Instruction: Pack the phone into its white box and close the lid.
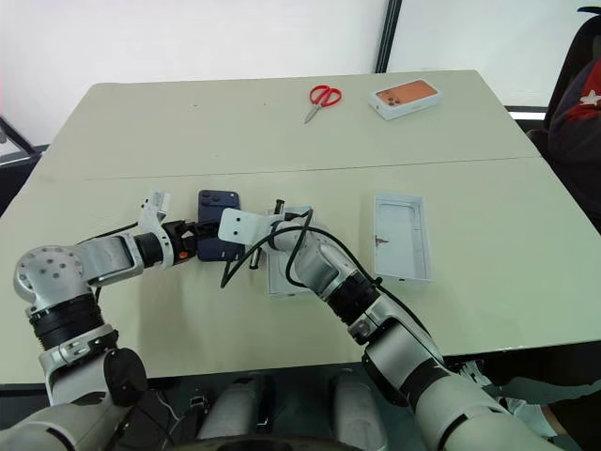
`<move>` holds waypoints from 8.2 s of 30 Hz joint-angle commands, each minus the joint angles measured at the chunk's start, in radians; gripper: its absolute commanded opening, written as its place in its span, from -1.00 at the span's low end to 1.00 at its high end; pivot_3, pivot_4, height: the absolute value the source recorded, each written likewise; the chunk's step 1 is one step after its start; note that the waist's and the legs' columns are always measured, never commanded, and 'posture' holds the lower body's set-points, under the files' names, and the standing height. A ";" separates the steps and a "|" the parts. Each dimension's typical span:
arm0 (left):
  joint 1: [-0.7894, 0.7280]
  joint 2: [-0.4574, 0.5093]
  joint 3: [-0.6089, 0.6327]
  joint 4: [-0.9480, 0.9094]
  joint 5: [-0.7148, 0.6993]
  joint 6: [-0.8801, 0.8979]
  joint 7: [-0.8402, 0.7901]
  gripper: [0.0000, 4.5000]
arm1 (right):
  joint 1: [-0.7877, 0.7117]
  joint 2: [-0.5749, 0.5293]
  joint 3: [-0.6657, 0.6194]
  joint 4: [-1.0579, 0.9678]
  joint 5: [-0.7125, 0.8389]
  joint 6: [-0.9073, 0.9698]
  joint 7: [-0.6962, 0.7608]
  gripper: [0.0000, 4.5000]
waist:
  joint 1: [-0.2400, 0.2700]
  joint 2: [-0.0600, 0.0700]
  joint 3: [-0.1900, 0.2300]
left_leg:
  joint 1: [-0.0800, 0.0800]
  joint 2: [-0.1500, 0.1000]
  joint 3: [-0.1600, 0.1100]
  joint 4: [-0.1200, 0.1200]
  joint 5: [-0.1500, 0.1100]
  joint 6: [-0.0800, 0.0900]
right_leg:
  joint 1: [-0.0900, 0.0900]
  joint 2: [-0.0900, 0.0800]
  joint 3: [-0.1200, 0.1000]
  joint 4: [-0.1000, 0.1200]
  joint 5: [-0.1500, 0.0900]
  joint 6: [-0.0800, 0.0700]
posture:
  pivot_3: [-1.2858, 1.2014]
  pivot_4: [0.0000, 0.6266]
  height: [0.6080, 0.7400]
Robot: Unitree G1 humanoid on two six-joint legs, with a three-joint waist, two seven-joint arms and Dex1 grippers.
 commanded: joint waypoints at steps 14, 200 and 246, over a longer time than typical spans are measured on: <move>-0.013 -0.004 0.068 0.011 -0.021 0.008 0.039 -0.48 | 0.018 0.013 0.022 -0.029 -0.001 -0.002 0.018 -1.00 | -0.001 0.000 0.000 | 0.000 0.000 0.000 0.000 0.000 0.000 | -0.001 0.000 0.000 0.000 0.000 0.000 | 0.03 -0.52 1.00; 0.295 0.291 -0.812 -0.329 0.537 -1.136 -0.815 -1.00 | 0.082 -0.606 -0.605 -0.504 0.593 1.241 -0.030 0.97 | 0.038 0.004 0.003 | -0.002 0.000 0.001 0.004 -0.006 0.012 | 0.004 -0.003 0.000 -0.004 0.000 -0.001 | 0.03 -0.52 1.00; 0.307 0.234 -0.632 -0.205 0.531 -1.193 -0.742 -1.00 | 0.251 -0.075 -0.734 -0.494 2.383 0.764 -1.460 -0.98 | 0.022 0.008 0.005 | -0.002 0.002 0.003 0.005 -0.007 0.015 | 0.002 0.000 0.001 0.000 0.000 0.000 | 0.03 -0.52 1.00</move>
